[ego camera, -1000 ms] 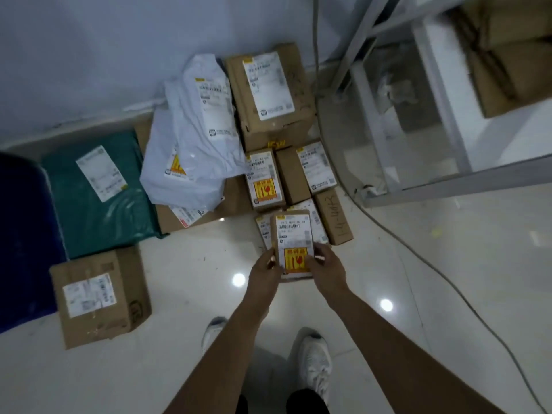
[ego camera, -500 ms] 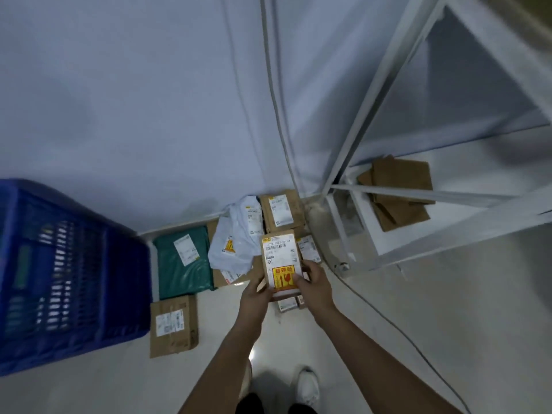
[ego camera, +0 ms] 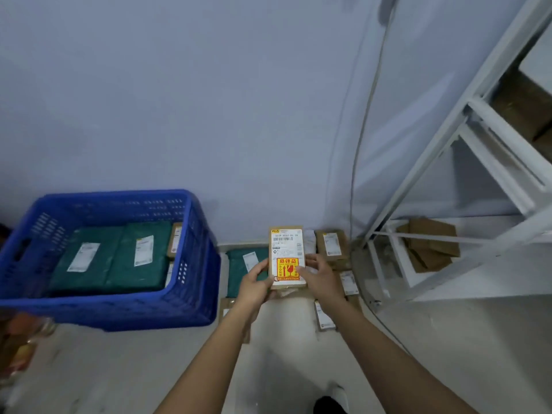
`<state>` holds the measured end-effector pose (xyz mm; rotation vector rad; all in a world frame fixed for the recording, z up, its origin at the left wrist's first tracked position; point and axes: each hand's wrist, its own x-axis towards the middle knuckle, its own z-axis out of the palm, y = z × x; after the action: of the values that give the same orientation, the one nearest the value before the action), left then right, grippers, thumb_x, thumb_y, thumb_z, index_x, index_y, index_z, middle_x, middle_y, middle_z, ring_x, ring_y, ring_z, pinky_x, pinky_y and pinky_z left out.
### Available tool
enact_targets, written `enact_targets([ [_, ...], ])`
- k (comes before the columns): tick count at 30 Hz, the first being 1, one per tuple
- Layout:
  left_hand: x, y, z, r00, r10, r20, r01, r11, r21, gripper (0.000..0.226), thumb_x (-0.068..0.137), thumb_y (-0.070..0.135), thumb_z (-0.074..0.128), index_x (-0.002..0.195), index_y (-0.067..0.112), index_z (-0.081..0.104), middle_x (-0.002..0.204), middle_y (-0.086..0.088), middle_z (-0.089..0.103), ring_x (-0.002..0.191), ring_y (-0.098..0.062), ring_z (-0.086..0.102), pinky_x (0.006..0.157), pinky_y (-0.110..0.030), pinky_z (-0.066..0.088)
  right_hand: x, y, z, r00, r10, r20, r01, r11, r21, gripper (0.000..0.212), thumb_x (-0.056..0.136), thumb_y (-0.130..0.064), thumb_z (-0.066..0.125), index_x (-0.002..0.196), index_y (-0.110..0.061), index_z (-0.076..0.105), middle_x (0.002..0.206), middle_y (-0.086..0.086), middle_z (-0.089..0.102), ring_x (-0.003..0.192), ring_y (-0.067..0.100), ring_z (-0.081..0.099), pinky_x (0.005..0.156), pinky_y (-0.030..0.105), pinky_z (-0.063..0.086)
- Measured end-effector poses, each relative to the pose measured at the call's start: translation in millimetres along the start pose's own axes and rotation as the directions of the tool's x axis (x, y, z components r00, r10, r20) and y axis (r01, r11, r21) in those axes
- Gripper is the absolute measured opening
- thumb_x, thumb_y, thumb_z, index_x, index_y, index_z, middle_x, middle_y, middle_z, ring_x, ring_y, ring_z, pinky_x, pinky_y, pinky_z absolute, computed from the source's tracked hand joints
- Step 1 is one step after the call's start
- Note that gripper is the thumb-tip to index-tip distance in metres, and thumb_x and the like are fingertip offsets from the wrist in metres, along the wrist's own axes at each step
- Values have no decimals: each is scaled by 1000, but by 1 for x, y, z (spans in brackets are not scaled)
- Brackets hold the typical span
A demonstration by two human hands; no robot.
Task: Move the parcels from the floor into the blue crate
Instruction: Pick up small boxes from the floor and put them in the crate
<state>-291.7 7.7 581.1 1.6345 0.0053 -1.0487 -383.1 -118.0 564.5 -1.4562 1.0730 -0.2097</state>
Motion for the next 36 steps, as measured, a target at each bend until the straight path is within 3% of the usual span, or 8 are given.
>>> enact_targets([
  [4, -45, 6, -93, 998, 56, -20, -56, 998, 3, 45, 95, 6, 52, 134, 28, 50, 116, 0, 65, 98, -26, 65, 93, -51, 51, -53, -26, 80, 997, -36, 66, 33, 998, 50, 43, 89, -12, 64, 129, -17, 50, 127, 6, 59, 112, 23, 60, 90, 42, 54],
  [8, -80, 6, -184, 995, 59, -85, -64, 997, -47, 43, 93, 9, 55, 129, 32, 53, 126, -1, 60, 107, -22, 63, 89, -45, 56, -99, -50, 161, 990, -48, 132, 40, 997, 65, 38, 88, -14, 65, 122, -24, 52, 124, 5, 61, 108, 24, 63, 90, 47, 55],
  [13, -115, 15, -268, 984, 44, -174, -59, 995, -83, 44, 93, 8, 56, 131, 30, 53, 127, -2, 60, 104, -21, 64, 81, -38, 59, -144, -82, 239, 978, -80, 191, 76, 997, 29, 32, 90, -10, 62, 113, -28, 49, 117, 1, 60, 104, 21, 62, 90, 42, 55],
  [16, -124, 27, -301, 978, 49, -200, -68, 994, -89, 44, 94, 6, 53, 132, 27, 51, 122, -3, 60, 100, -21, 64, 78, -36, 59, -153, -98, 272, 969, -93, 231, 88, 996, 32, 33, 91, -9, 61, 118, -24, 49, 115, 1, 60, 97, 16, 61, 72, 27, 56],
  [21, -109, 41, -342, 965, 65, -253, -95, 990, -107, 44, 94, 1, 51, 132, 23, 52, 122, -4, 58, 97, -20, 63, 76, -38, 59, -134, -119, 315, 949, -77, 307, 79, 997, 5, 51, 89, -8, 61, 135, -24, 45, 123, 6, 61, 103, 21, 64, 82, 37, 59],
  [26, -79, 66, -375, 963, 55, -264, -89, 989, -119, 43, 94, -4, 47, 128, 21, 53, 104, 2, 63, 92, -21, 65, 82, -43, 58, -99, -139, 357, 931, -46, 363, 20, 997, 77, 41, 91, -8, 59, 120, -32, 46, 106, -3, 61, 102, 22, 64, 86, 43, 57],
  [29, -57, 83, -392, 967, 34, -254, -66, 991, -118, 42, 93, -4, 48, 128, 19, 53, 110, -2, 64, 93, -22, 67, 70, -35, 59, -75, -148, 378, 932, -30, 362, 1, 997, 81, 38, 92, -11, 59, 124, -28, 47, 109, 0, 64, 99, 18, 65, 84, 39, 58],
  [36, 26, 112, -419, 974, -5, -227, -12, 997, -76, 46, 94, -4, 47, 135, 17, 48, 128, -3, 58, 104, -25, 65, 82, -40, 58, -3, -158, 414, 942, 24, 335, -43, 998, 48, 50, 91, -14, 61, 136, -26, 44, 113, 4, 66, 99, 20, 66, 87, 42, 57],
])
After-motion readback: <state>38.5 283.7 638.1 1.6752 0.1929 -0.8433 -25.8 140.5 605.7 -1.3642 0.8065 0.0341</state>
